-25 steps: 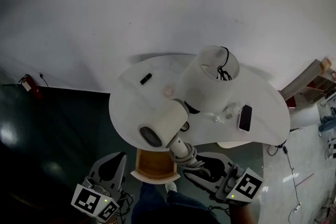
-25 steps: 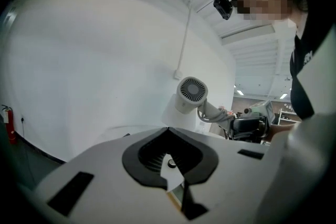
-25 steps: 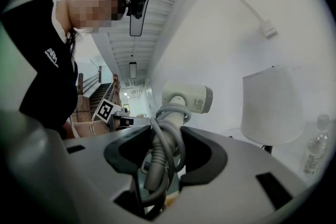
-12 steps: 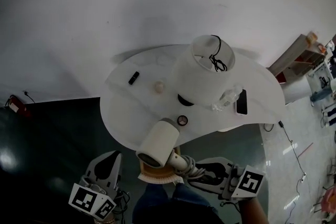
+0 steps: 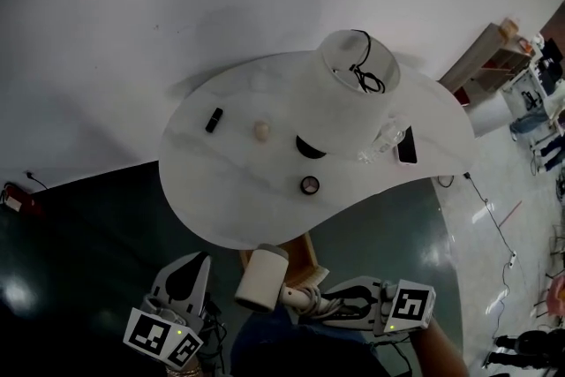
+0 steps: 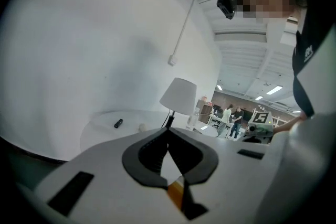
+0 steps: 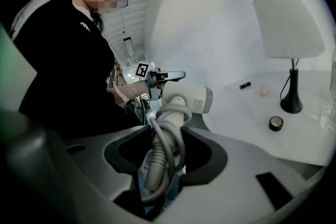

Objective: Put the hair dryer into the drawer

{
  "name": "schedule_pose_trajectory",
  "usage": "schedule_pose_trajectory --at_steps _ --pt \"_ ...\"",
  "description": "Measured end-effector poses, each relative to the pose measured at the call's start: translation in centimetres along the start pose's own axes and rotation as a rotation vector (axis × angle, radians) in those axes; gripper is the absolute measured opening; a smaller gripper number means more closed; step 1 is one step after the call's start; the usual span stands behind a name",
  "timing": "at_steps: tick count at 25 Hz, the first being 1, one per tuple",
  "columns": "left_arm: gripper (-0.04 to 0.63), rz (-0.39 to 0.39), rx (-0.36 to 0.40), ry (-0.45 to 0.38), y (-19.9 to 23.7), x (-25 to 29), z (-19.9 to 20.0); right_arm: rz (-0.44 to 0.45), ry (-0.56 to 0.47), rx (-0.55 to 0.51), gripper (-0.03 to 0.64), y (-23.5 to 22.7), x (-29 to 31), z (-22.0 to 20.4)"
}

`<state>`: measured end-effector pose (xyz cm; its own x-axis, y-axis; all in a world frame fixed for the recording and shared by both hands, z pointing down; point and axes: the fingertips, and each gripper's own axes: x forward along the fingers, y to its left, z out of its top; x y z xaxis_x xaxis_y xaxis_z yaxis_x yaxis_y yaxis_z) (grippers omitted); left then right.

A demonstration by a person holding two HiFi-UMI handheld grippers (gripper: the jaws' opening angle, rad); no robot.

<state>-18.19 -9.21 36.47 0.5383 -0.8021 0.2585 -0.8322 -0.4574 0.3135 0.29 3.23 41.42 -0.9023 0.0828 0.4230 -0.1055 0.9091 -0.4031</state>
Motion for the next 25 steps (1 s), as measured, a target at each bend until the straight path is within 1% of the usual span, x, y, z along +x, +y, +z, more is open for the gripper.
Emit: schedule_pose_trajectory --at_steps 4,7,10,13,16,20,25 --pt "0.015 -0.024 -0.016 0.017 0.8 0.1 -1.1 0.001 0.053 0.033 0.193 0.0 1.8 -3.0" --pt "0.015 -0.035 -0.025 0.025 1.2 -0.2 -2.0 0.002 0.073 0.071 0.193 0.0 2.8 -5.0" --pt "0.015 -0.045 -0.037 0.039 1.4 -0.4 -3.1 -0.016 0.106 0.109 0.193 -0.1 3.3 -6.2" --pt "0.015 -0.054 -0.035 0.076 1.2 -0.5 -4.8 -0.022 0.108 0.127 0.193 -0.4 3.8 -7.2" --pt "0.015 -0.059 -0.046 0.116 1.0 -0.4 -6.6 -0.006 0.125 0.14 0.193 -0.7 4.1 -7.9" --pt "0.015 -0.067 -0.068 0.16 0.6 0.2 -8.7 0.033 0.177 0.137 0.193 -1.4 4.5 -8.7" --pt "0.015 -0.093 -0.04 0.228 -0.6 1.7 -10.8 0.081 0.249 0.111 0.193 -2.5 4.9 -9.4"
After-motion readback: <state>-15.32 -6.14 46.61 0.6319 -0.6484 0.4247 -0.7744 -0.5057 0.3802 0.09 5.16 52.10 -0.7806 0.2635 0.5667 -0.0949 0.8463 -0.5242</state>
